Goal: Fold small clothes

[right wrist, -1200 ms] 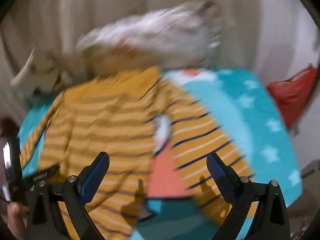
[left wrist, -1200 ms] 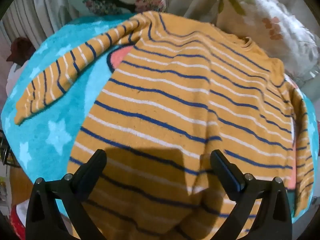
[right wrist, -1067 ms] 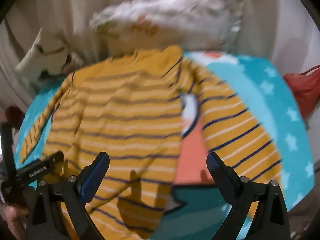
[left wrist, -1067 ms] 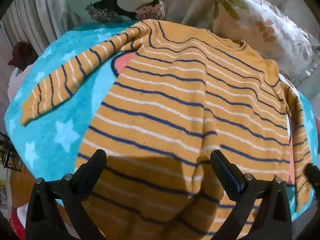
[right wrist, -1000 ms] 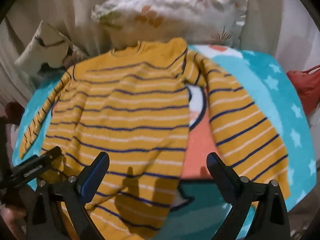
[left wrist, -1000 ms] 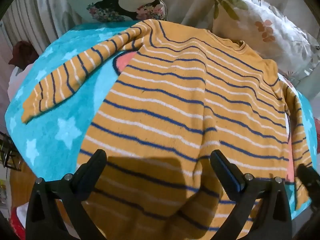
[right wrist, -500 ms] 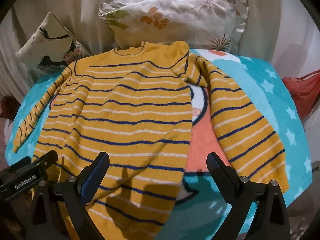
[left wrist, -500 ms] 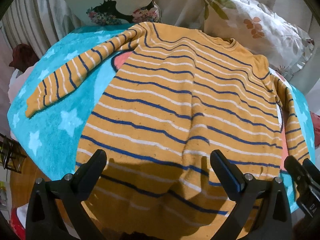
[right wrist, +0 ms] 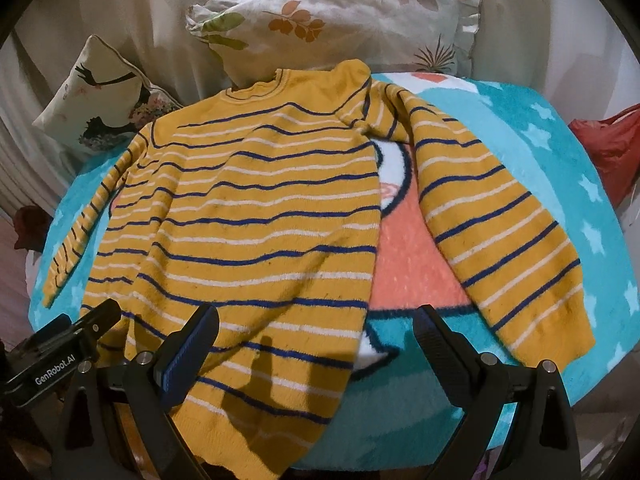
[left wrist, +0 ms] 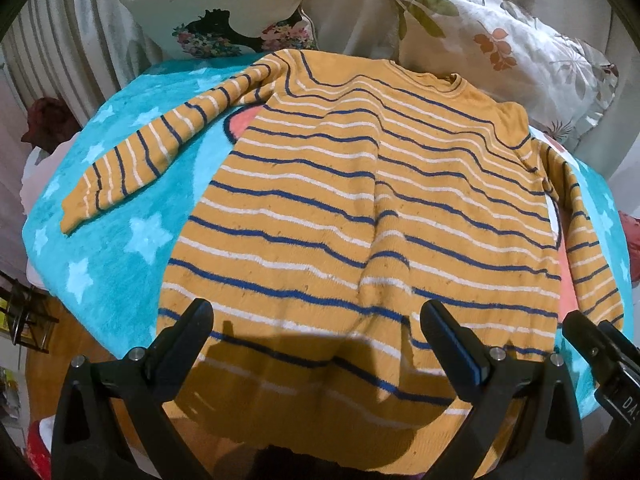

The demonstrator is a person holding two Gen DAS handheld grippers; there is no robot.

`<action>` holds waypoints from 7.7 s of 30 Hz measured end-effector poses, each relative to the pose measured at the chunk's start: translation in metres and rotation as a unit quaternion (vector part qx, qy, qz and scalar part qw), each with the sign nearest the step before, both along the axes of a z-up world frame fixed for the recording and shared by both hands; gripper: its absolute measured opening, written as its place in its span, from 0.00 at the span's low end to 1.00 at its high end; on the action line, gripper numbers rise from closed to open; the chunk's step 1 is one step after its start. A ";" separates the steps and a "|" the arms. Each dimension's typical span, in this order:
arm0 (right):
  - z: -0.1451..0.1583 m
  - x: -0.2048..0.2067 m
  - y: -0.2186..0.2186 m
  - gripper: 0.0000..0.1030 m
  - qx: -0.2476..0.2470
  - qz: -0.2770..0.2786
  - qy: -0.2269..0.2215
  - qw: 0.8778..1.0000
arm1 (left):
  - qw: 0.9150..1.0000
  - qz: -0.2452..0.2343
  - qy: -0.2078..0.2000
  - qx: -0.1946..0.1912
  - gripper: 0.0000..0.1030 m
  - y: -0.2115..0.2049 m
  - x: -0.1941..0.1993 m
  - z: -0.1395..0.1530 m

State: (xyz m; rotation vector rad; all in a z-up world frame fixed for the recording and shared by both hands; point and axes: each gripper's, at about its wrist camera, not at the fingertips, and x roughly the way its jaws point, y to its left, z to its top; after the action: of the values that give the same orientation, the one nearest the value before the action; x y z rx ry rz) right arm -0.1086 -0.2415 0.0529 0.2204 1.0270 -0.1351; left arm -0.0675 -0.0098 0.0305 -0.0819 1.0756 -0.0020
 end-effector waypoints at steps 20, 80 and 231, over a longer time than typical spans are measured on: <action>-0.005 -0.006 0.000 0.97 -0.008 0.014 0.015 1.000 | 0.999 -0.040 -0.018 -0.018 0.93 -0.017 -0.009 0.010; 0.014 -0.039 -0.283 0.21 -0.146 -0.317 0.051 0.936 | 0.995 -0.086 0.038 -0.020 0.93 -0.058 0.015 -0.014; -0.035 0.081 0.161 0.46 -0.018 0.021 0.100 0.995 | 0.980 0.196 -0.005 -0.009 0.10 0.427 0.228 0.000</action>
State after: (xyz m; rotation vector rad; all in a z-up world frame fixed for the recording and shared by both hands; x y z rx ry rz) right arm -0.0279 -0.0803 0.0176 0.1539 1.2268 -0.1400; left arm 0.1610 0.4169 0.0303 -0.3088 1.0340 0.3441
